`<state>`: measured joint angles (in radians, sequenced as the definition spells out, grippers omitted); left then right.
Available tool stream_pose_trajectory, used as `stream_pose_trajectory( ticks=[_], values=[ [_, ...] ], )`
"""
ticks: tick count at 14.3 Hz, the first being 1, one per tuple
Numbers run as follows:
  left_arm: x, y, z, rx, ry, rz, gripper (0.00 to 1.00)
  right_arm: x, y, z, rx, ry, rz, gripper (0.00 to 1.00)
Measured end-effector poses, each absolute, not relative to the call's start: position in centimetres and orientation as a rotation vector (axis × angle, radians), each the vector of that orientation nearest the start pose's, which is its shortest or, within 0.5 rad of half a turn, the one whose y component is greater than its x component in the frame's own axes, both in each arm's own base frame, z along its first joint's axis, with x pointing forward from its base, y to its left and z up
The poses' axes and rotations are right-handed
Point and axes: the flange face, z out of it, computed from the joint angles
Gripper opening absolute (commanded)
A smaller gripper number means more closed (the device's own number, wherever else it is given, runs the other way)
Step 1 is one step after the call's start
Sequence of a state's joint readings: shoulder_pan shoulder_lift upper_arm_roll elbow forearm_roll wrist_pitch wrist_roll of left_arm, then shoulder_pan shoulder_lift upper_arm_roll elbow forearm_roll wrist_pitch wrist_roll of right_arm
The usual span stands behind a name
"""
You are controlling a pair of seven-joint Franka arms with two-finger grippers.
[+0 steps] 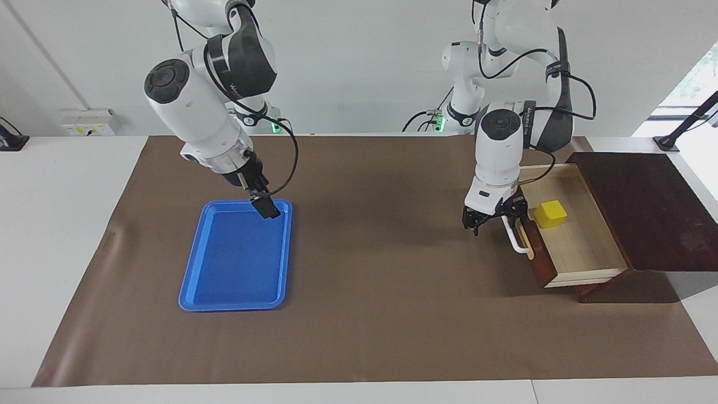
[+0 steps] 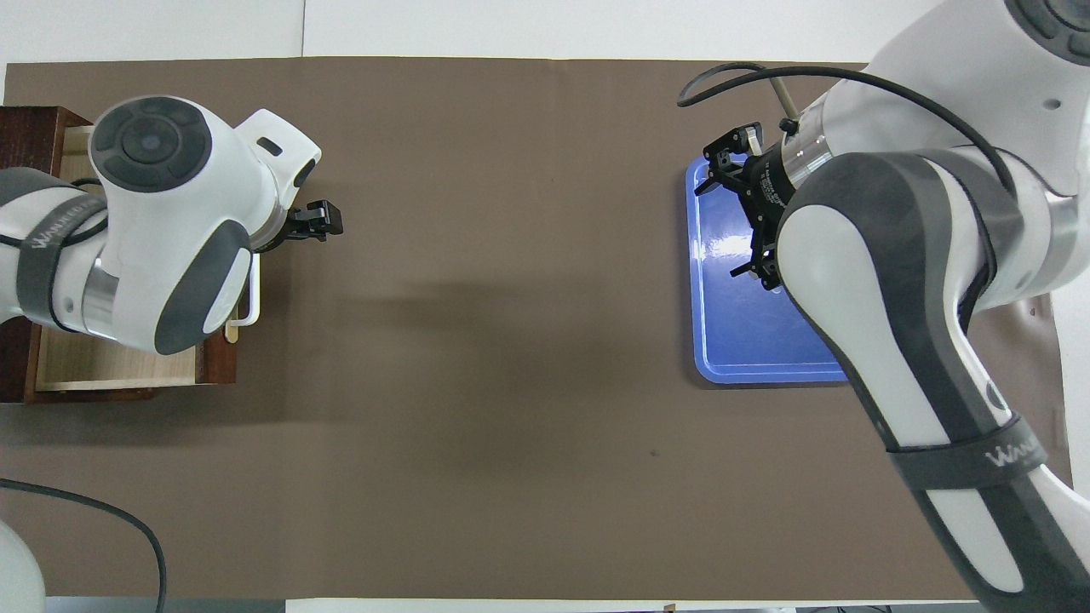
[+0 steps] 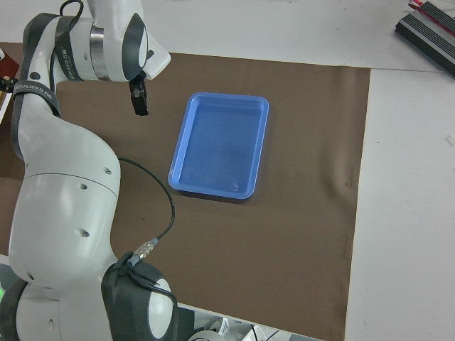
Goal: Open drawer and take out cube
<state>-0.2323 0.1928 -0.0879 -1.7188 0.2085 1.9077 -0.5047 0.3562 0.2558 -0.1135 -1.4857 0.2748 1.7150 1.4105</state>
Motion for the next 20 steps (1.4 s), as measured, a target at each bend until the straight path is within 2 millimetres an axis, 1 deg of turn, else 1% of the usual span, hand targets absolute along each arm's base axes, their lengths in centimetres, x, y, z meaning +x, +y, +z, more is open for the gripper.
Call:
stream_pose_trajectory(
  ticks=[1, 2, 3, 4, 5, 6, 7, 8, 9, 10, 12, 13, 15, 16, 18, 20],
  values=[
    [59.7, -17.3, 49.0, -2.981, -0.232, -0.069, 1.0, 60.8, 19.7, 52.6, -2.453, 1.691, 0.288, 1.0],
    [60.0, -16.1, 50.7, -2.99, -0.321, -0.046, 1.0, 60.7, 20.6, 52.5, -2.45, 1.691, 0.282, 1.0],
    [60.5, -14.1, 52.3, -2.997, -0.457, -0.04, 1.0, 60.6, 20.9, 52.3, -2.447, 1.693, 0.279, 1.0],
    [60.9, -11.2, 53.8, -3.001, -0.621, -0.043, 1.0, 60.6, 21.0, 52.1, -2.448, 1.695, 0.282, 1.0],
    [61.1, -7.5, 55.1, -3.002, -0.782, -0.038, 1.0, 60.6, 20.8, 52.0, -2.448, 1.699, 0.283, 1.0],
    [61.0, -3.9, 56.0, -2.992, -0.918, -0.019, 1.0, 60.6, 20.8, 51.9, -2.447, 1.701, 0.284, 1.0],
    [60.6, -0.6, 56.4, -2.961, -1.054, 0.001, 1.0, 60.6, 20.8, 51.9, -2.448, 1.701, 0.285, 1.0],
    [60.3, 1.8, 56.5, -2.904, -1.214, 0.011, 1.0, 60.6, 20.9, 51.9, -2.45, 1.698, 0.285, 1.0],
    [60.1, 3.5, 56.3, -2.821, -1.396, 0.011, 1.0, 60.5, 21.1, 51.9, -2.453, 1.695, 0.287, 1.0],
    [60.1, 4.7, 55.8, -2.729, -1.578, -0.007, 1.0, 60.5, 21.2, 51.8, -2.455, 1.693, 0.288, 1.0],
    [59.8, 6.2, 53.9, -2.55, -1.882, -0.054, 1.0, 60.4, 21.3, 51.8, -2.455, 1.694, 0.289, 1.0],
    [59.4, 6.3, 52.7, -2.463, -2.009, -0.074, 1.0, 60.4, 21.2, 51.7, -2.456, 1.695, 0.291, 1.0],
    [58.7, 5.9, 50.6, -2.28, -2.229, -0.082, 1.0, 60.4, 21.2, 51.5, -2.457, 1.698, 0.294, 1.0],
    [58.4, 5.6, 49.8, -2.213, -2.283, -0.078, 1.0, 60.4, 21.2, 51.4, -2.457, 1.699, 0.295, 1.0],
    [58.0, 4.8, 48.1, -2.113, -2.32, -0.094, 1.0, 60.4, 21.1, 51.4, -2.455, 1.699, 0.291, 1.0],
    [57.9, 3.6, 46.9, -2.043, -2.359, -0.12, 1.0, 60.5, 21.1, 51.4, -2.449, 1.698, 0.282, 1.0]
  ],
)
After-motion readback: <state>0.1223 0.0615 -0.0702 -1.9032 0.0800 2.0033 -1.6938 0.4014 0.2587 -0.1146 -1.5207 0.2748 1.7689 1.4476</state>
